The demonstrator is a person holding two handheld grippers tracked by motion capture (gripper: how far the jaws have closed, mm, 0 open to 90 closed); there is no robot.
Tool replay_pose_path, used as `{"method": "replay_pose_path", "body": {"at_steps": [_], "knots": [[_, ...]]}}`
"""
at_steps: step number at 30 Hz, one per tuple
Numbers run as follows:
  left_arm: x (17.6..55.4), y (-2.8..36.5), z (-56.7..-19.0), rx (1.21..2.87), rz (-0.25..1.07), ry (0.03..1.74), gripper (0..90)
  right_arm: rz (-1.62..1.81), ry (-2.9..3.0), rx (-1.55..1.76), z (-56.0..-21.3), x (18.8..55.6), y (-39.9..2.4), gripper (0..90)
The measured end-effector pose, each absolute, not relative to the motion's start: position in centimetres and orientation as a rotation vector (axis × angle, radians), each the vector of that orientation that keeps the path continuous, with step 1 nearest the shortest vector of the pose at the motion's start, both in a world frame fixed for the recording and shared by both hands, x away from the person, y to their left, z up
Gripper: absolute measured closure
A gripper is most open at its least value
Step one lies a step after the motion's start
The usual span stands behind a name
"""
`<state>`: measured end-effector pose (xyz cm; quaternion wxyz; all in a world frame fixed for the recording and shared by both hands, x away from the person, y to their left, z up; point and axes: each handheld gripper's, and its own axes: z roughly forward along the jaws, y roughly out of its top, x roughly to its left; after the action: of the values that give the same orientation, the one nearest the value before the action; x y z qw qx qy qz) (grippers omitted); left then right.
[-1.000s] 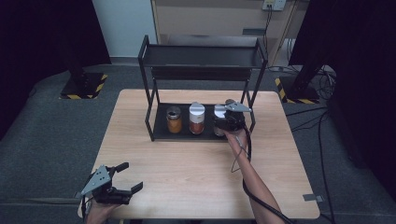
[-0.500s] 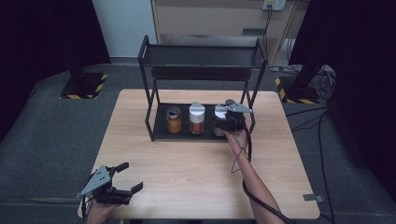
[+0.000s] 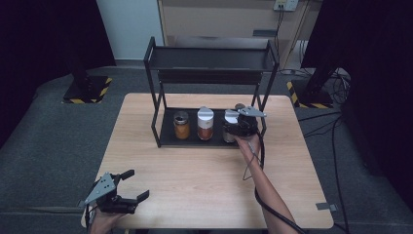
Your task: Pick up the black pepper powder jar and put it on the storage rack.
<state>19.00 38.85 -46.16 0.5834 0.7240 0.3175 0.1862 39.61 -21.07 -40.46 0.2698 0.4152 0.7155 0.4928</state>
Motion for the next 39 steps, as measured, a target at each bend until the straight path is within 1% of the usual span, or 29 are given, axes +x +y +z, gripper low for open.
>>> {"method": "replay_pose_path", "body": {"at_steps": [2, 3, 4, 7, 22, 39], "knots": [[19.0, 38.9, -46.2, 1.689, 0.434, 0.741, 2.9, 1.335, 1.915, 1.092, -40.0, 39.4, -21.3, 17.5], [19.0, 38.9, -46.2, 1.689, 0.434, 0.741, 2.9, 1.335, 1.915, 1.092, -40.0, 39.4, -21.3, 17.5], [19.0, 38.9, -46.2, 1.689, 0.434, 0.741, 2.9, 1.358, 1.915, 1.077, -39.4, 39.4, -21.7, 14.7], [19.0, 38.8, -46.2, 1.69, 0.434, 0.74, 2.9, 1.383, 1.919, 1.067, -38.5, 39.4, -22.4, 12.7], [19.1, 38.9, -46.3, 1.678, 0.431, 0.755, 2.8, 1.431, 1.951, 0.957, -34.6, 37.6, -23.7, 11.7], [19.2, 39.1, -46.6, 1.658, 0.43, 0.772, 1.8, 1.505, 2.017, 0.796, -32.7, 34.2, -24.5, 11.1]]}}
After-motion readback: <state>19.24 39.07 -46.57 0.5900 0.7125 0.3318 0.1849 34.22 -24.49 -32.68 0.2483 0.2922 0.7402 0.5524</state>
